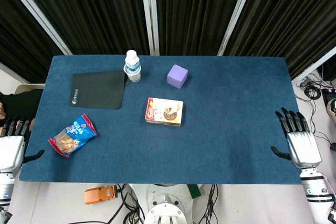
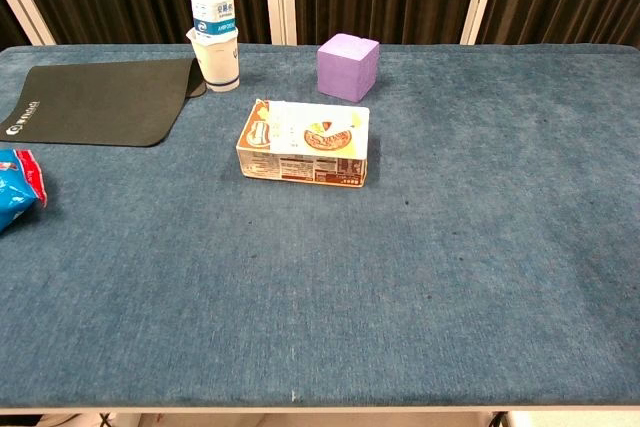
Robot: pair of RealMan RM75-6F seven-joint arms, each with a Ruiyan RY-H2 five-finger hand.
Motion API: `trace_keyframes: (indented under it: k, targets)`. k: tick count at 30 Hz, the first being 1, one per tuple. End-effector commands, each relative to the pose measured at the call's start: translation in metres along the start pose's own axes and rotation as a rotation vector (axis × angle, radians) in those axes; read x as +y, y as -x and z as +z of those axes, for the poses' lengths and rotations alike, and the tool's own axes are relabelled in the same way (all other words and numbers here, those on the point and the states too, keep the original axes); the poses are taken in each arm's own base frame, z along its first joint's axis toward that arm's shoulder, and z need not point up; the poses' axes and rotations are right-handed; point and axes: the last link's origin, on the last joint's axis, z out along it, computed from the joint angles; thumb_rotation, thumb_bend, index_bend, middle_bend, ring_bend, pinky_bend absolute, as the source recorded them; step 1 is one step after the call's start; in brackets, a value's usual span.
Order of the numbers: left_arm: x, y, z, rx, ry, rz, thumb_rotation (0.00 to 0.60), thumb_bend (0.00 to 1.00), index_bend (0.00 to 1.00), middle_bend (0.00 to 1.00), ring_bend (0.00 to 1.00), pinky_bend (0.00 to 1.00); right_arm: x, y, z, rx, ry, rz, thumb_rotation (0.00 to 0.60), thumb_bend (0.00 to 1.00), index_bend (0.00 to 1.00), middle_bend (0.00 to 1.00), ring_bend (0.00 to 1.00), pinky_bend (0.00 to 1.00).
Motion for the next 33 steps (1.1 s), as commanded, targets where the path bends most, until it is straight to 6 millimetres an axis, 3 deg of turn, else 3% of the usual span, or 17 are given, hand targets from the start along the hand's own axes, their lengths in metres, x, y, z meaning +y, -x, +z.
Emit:
trace_keyframes:
  k: [1,7,11,13,21,25,29,33]
  targets:
    - [0.001,0.0,0.0,-0.001,0.0,-0.002,0.6,0.0,0.05,0.07,0.0,0.0,0.0,0.0,0.001,-0.001,-0.001,0.001,0.6,0.24,0.0,0.0,0.0,0.0]
    - [0.007,-0.009,0.007,0.008,0.014,-0.015,0.6,0.0,0.05,0.07,0.0,0.0,0.006,0.001,0.0,0.008,0.019,0.01,0.6,0.24,0.0,0.0,0.0,0.0]
    - [0.029,-0.025,0.022,0.035,0.084,-0.033,0.6,0.0,0.05,0.07,0.0,0.0,0.011,-0.001,-0.004,0.019,0.026,0.024,0.6,0.24,0.0,0.0,0.0,0.0]
    - [0.049,-0.034,0.034,0.048,0.144,-0.062,0.6,0.0,0.05,0.07,0.0,0.0,0.015,-0.002,-0.006,0.025,0.03,0.027,0.6,0.24,0.0,0.0,0.0,0.0]
    - [0.157,-0.056,0.081,0.033,0.423,-0.165,0.6,0.0,0.13,0.14,0.03,0.0,0.021,-0.005,-0.014,0.035,0.017,0.052,0.6,0.24,0.0,0.0,0.0,0.0]
    - [0.224,-0.055,0.098,-0.055,0.544,-0.164,0.6,0.0,0.13,0.14,0.03,0.0,0.024,-0.006,-0.019,0.038,0.014,0.058,0.6,0.24,0.0,0.0,0.0,0.0]
    - [0.279,-0.049,0.109,-0.127,0.616,-0.104,0.6,0.0,0.13,0.14,0.03,0.0,0.026,-0.006,-0.024,0.038,0.018,0.06,0.6,0.24,0.0,0.0,0.0,0.0]
    - [0.327,-0.036,0.114,-0.13,0.642,0.086,0.6,0.0,0.13,0.14,0.03,0.0,0.03,-0.006,-0.03,0.039,0.031,0.061,0.6,0.24,0.0,0.0,0.0,0.0]
